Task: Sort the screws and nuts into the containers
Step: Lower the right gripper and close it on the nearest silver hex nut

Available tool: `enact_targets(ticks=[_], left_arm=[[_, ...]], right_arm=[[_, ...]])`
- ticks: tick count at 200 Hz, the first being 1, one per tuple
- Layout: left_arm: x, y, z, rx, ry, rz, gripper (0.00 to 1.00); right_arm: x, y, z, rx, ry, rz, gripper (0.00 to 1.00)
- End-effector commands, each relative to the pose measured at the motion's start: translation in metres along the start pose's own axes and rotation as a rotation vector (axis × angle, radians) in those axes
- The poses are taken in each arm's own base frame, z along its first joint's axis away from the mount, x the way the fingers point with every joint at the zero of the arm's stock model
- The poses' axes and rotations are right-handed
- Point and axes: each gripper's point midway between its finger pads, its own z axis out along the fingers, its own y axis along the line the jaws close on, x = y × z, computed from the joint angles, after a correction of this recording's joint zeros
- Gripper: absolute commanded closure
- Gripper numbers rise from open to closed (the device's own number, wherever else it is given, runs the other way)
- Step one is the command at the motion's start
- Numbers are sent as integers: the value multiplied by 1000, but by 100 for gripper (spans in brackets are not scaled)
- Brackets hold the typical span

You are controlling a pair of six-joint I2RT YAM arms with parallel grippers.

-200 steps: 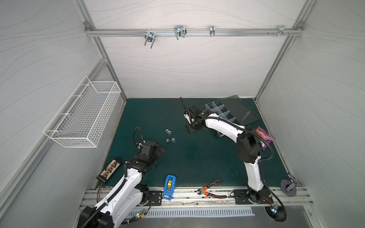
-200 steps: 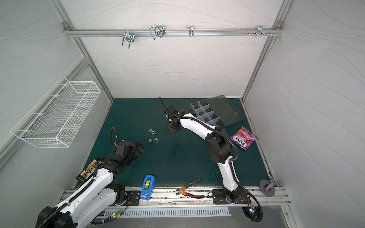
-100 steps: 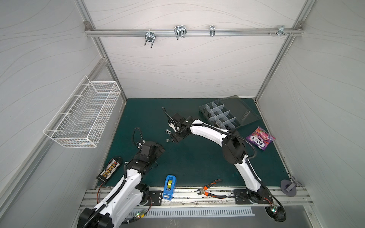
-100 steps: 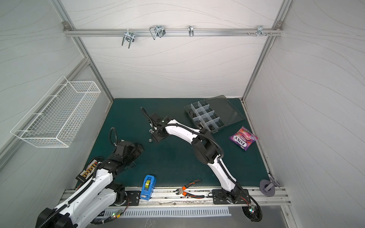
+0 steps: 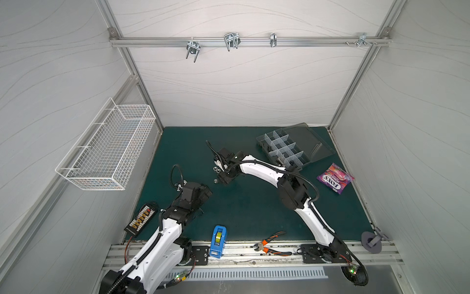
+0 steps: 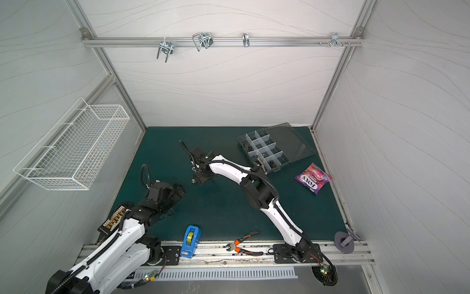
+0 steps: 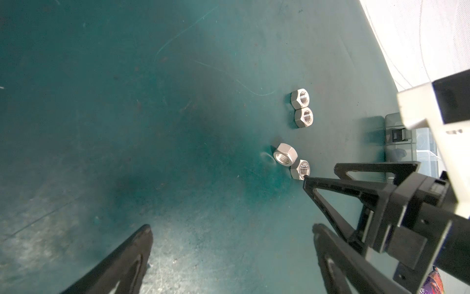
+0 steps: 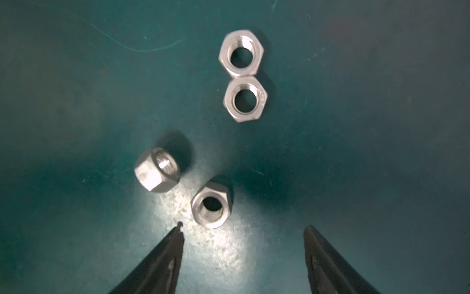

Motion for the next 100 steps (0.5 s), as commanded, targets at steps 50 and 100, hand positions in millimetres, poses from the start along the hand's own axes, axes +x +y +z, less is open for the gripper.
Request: enact_targets(ticks=[50,100], left_arm=[[-6,-4,0,-1,-16,-6,1],[-6,-3,-1,-1,-17,-6,1]], right_arm=[[1,15,12,-37,31,-55,34],[0,17,18,-45,36,-62,44]])
